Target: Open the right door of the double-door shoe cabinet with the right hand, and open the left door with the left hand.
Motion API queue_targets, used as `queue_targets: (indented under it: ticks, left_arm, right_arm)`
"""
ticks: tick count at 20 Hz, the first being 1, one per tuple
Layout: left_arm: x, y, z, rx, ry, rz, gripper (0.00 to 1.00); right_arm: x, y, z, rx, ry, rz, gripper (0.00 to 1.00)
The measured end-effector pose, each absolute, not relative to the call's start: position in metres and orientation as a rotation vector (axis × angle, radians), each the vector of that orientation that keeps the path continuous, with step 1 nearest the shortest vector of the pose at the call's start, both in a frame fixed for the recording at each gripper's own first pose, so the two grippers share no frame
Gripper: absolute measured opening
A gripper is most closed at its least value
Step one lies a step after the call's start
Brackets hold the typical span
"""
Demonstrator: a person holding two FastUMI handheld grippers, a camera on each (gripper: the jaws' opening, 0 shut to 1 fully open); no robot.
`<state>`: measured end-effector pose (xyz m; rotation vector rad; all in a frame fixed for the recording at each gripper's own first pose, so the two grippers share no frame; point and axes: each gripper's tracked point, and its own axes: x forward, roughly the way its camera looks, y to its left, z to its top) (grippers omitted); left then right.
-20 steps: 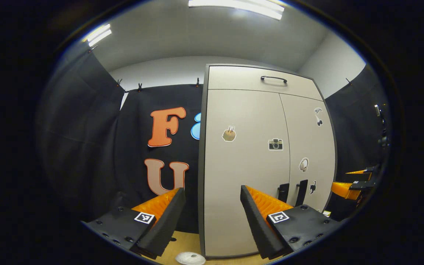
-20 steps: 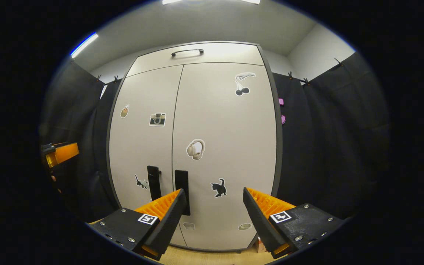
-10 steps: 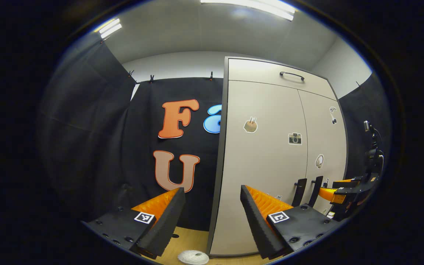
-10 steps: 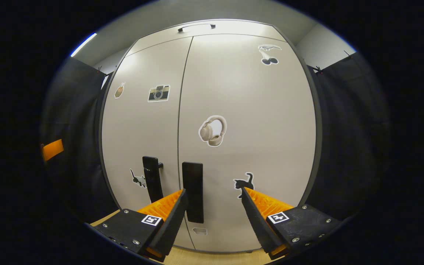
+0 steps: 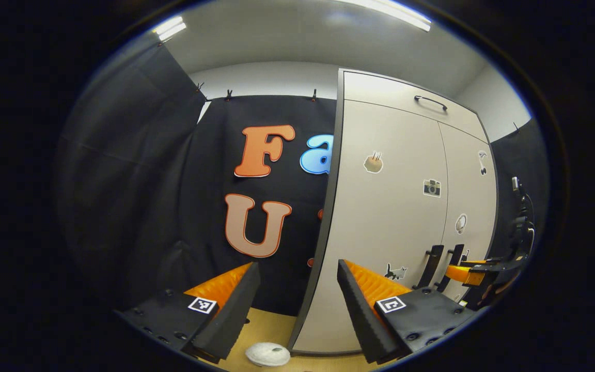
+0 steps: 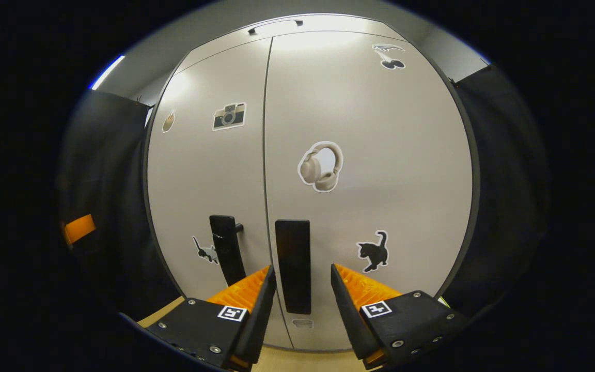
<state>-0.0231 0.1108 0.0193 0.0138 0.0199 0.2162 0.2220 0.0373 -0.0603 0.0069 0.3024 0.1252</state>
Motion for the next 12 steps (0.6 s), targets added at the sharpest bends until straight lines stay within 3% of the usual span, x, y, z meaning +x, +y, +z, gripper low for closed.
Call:
queue_targets:
  ticks: [3, 7, 9, 12]
  left_arm:
    - [-0.027, 0.109, 0.021, 0.051, 0.02, 0.218, 0.96]
    - [-0.044, 0.109, 0.02, 0.06, 0.018, 0.216, 0.95]
    - [-0.049, 0.109, 0.019, 0.055, 0.024, 0.216, 0.98]
    - [-0.049, 0.1, 0.017, 0.027, 0.037, 0.197, 0.96]
  right_arm:
    - [0.235, 0.033, -0.071, -0.011, 0.315, 0.084, 0.66]
    - [0.244, 0.033, -0.077, 0.053, 0.352, 0.051, 0.57]
    - [0.243, 0.038, -0.079, 0.066, 0.356, 0.048, 0.5]
    - [0.241, 0.038, -0.079, 0.036, 0.325, 0.039, 0.3]
